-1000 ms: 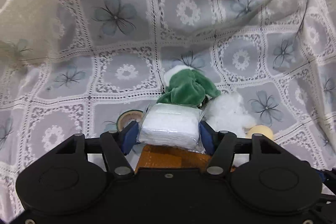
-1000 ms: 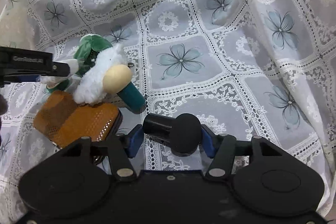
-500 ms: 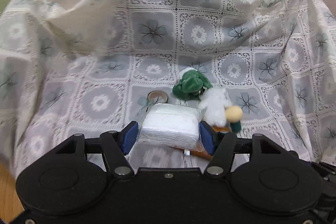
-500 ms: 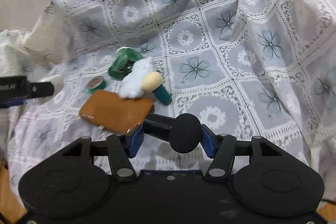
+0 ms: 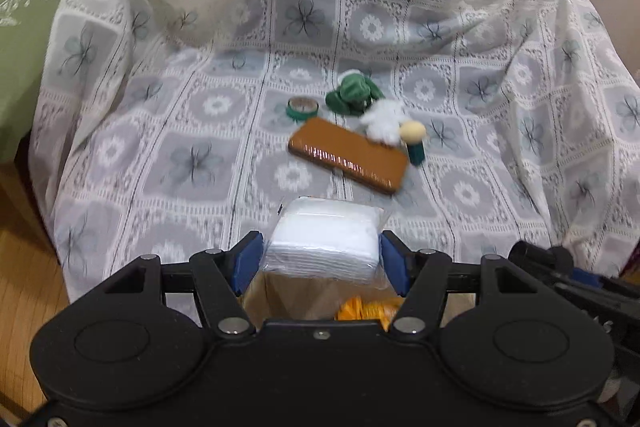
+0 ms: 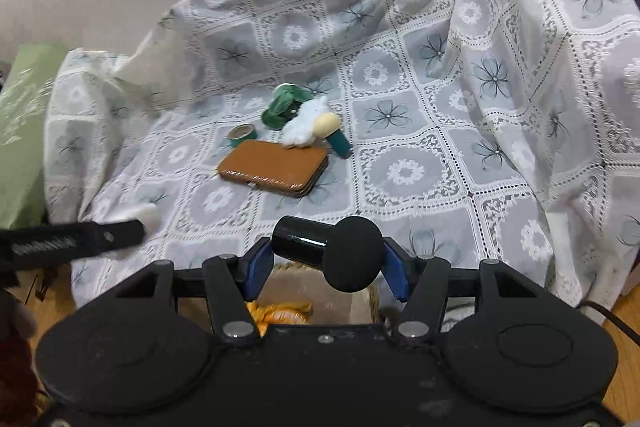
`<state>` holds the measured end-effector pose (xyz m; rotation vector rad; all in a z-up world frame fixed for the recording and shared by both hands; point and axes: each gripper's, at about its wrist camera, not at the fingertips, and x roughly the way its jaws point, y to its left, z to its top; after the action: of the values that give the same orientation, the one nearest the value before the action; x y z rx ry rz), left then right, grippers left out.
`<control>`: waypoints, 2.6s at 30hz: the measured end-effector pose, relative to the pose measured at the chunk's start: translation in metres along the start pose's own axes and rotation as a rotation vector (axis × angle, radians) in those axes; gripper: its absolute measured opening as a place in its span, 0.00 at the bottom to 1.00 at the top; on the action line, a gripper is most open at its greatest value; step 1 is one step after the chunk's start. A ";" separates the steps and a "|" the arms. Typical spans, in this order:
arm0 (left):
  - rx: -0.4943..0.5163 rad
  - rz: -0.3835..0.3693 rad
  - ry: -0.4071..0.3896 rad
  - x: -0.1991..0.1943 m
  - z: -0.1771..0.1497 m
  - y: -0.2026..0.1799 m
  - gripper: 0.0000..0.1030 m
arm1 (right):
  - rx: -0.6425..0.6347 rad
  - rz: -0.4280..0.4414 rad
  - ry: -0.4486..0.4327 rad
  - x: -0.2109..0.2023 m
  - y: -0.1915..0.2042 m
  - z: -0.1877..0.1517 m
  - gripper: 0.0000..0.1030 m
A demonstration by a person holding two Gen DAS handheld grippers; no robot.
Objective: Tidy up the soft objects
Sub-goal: 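Carry the white pack and black stick to the basket and release both, then withdraw both open tools from the basket toward the remaining items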
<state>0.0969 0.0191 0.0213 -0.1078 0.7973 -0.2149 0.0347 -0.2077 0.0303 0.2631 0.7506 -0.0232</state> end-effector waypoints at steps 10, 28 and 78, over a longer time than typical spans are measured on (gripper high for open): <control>0.015 -0.038 0.042 -0.022 -0.049 -0.016 0.58 | -0.002 0.039 -0.037 -0.053 0.004 -0.032 0.56; -0.006 -0.024 0.081 -0.024 -0.082 -0.020 0.81 | 0.031 -0.008 0.011 -0.056 -0.005 -0.047 0.56; -0.072 0.117 0.056 -0.031 -0.087 -0.006 0.85 | -0.014 -0.029 0.081 -0.044 0.002 -0.054 0.75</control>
<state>0.0121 0.0192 -0.0160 -0.1231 0.8650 -0.0784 -0.0333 -0.1963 0.0227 0.2403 0.8350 -0.0350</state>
